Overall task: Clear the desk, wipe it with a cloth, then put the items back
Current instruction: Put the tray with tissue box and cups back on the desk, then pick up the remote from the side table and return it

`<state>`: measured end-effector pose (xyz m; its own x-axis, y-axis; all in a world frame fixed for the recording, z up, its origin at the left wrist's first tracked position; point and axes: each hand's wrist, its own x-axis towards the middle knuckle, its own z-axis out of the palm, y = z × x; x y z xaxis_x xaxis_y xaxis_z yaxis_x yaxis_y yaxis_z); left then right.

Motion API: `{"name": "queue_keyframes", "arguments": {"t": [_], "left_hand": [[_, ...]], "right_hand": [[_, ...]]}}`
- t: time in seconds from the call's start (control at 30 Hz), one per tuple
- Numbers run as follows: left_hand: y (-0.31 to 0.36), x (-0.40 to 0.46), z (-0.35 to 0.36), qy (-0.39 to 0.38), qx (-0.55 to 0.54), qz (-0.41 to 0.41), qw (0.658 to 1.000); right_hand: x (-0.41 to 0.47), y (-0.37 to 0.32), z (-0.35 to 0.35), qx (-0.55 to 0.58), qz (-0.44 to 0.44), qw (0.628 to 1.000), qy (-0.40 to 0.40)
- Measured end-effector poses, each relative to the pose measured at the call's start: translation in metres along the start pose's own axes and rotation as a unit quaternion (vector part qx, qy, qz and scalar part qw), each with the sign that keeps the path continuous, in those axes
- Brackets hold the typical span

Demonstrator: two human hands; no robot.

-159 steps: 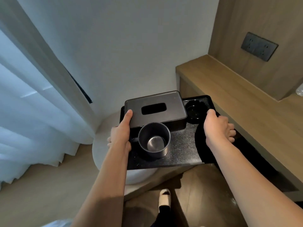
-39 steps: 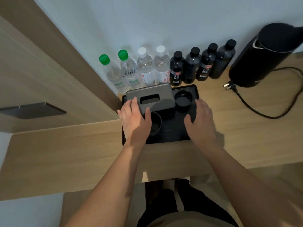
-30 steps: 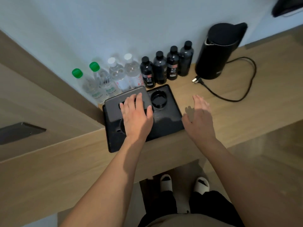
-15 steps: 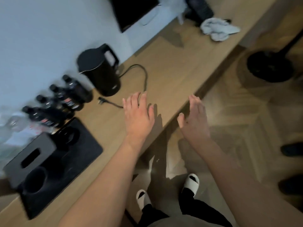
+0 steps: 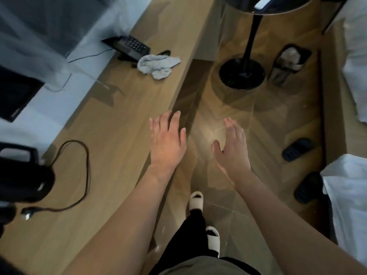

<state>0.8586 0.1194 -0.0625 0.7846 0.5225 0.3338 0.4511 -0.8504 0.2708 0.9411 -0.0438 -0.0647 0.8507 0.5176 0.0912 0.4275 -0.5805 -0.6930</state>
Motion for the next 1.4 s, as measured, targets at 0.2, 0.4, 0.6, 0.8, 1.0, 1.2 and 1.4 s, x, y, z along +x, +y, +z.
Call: {"name": "queue_keyframes", "arguments": {"t": [0.2,0.4,0.6,0.8,1.0,1.2,1.4], "left_hand": [[0.026,0.100,0.055,-0.020,-0.020,0.038,0.999],[0.045,0.219,0.103,-0.047,-0.033,0.040,0.998],[0.075,0.311,0.142,-0.064,-0.031,0.055,0.996],[0.113,0.385,0.194,-0.074,-0.033,0.066,0.995],[0.152,0.477,0.232,-0.100,-0.006,0.030,0.994],[0.191,0.566,0.264,-0.080,-0.026,-0.004,0.996],[0.201,0.641,0.304,-0.111,-0.030,-0.032,0.993]], "right_hand": [[0.090,0.034,-0.015,-0.011,0.039,0.999,0.017],[0.209,0.054,-0.033,-0.023,0.064,0.997,0.037],[0.296,0.074,-0.052,-0.025,0.086,0.995,0.049],[0.377,0.123,-0.062,-0.009,0.094,0.994,0.053],[0.492,0.171,-0.090,0.014,0.093,0.995,0.034],[0.592,0.204,-0.119,0.012,0.079,0.996,0.036],[0.682,0.228,-0.116,0.026,0.081,0.996,0.026]]}}
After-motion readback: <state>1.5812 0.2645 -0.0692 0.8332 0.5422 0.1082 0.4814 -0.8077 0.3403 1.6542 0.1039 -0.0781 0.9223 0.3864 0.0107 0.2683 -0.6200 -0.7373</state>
